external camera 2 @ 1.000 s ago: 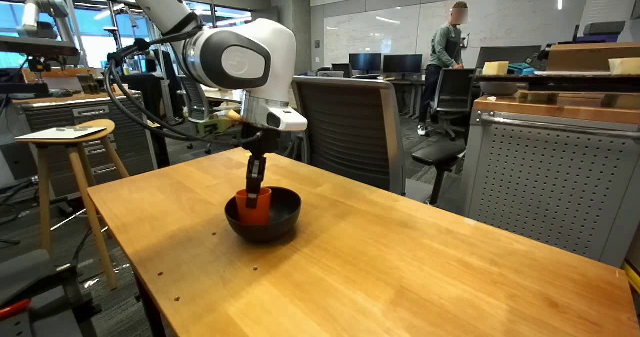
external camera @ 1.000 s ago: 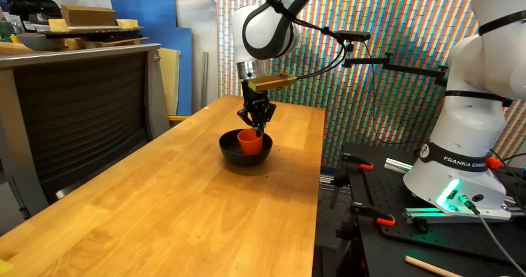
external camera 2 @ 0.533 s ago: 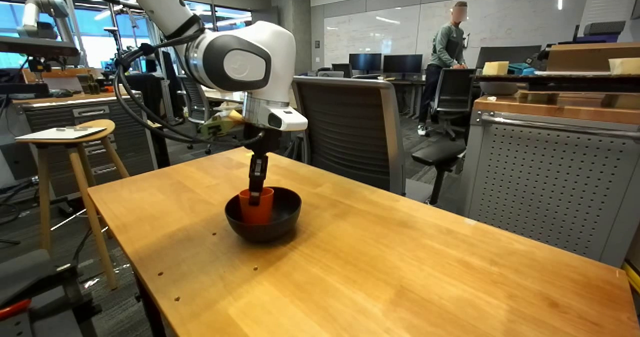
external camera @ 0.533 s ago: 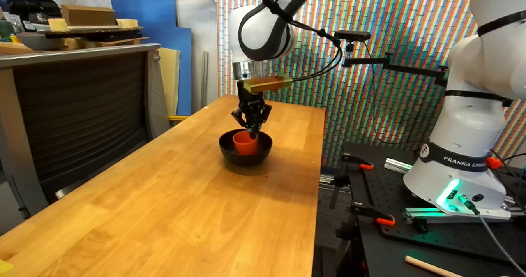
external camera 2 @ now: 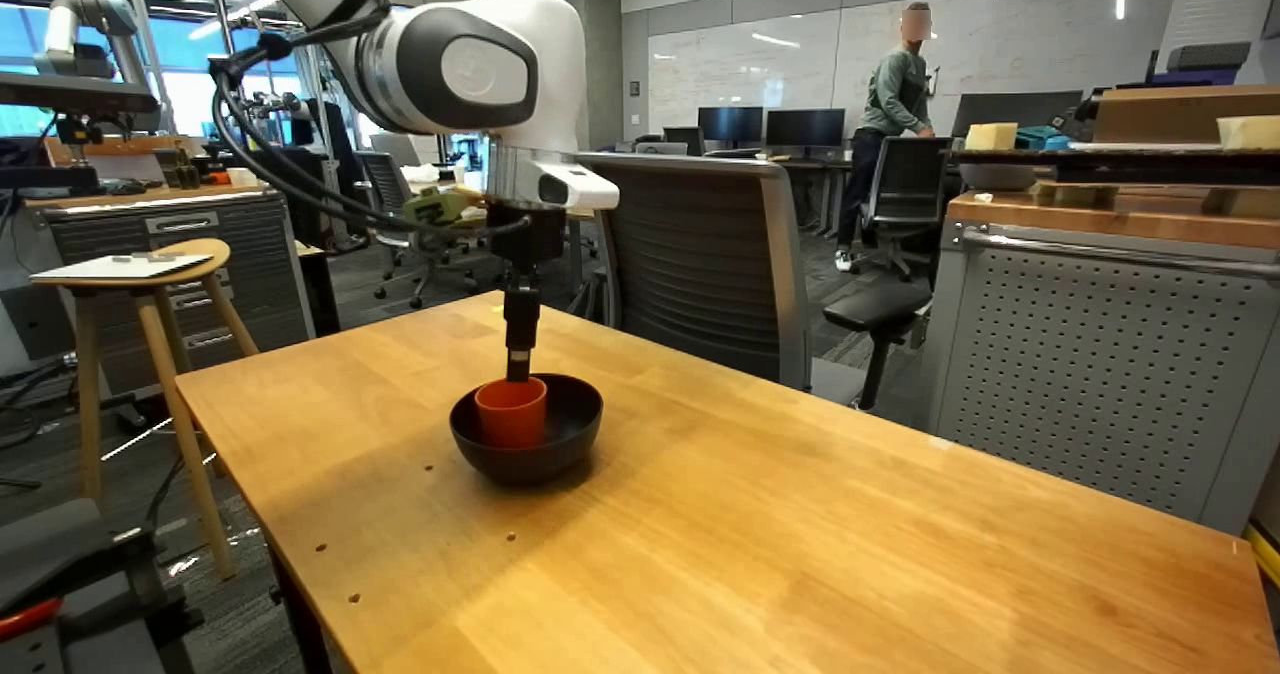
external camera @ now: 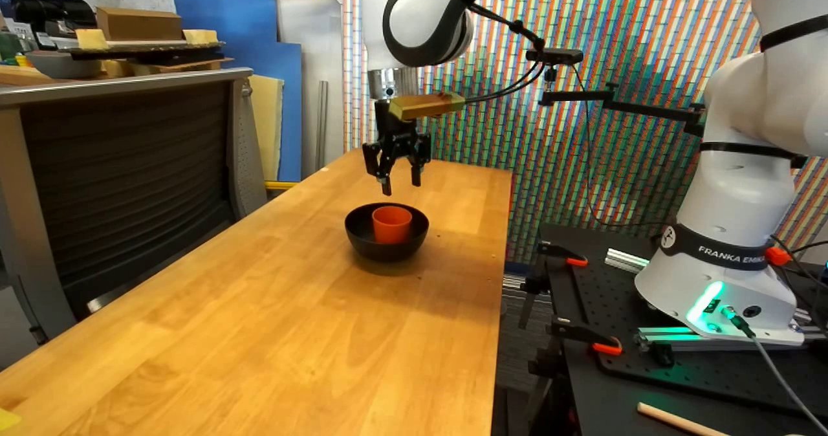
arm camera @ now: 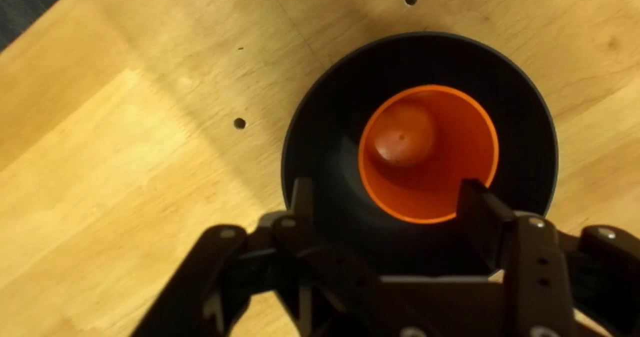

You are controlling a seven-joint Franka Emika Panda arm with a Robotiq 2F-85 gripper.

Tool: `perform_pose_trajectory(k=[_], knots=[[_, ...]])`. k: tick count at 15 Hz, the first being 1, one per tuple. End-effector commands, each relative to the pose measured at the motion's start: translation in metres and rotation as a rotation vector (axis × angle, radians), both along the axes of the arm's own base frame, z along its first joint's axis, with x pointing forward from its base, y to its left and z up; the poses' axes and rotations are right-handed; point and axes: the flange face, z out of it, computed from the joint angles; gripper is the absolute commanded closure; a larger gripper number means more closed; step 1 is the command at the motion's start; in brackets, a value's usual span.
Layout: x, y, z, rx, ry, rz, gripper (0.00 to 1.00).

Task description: Put the cup in the bowl

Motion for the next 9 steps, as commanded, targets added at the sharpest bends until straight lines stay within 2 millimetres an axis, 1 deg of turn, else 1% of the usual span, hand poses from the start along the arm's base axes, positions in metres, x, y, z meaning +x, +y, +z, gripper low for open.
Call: perform_pose_trajectory(k=[1, 4, 5, 6, 7, 9], knots=[[-0.022, 0.024, 0.057, -0.020, 0.048, 0.188, 0.00], [-0.035, 0.058, 0.093, 0.036, 0.093, 0.341, 0.00], [-0.023, 0.043, 0.068, 0.013, 0.081, 0.253, 0.00], [-0.026, 0.050, 0.077, 0.014, 0.076, 0.268, 0.00], [-0.026, 0.052, 0.078, 0.013, 0.075, 0.269, 0.00], [-0.026, 0.047, 0.070, 0.015, 0.087, 0.260, 0.00]])
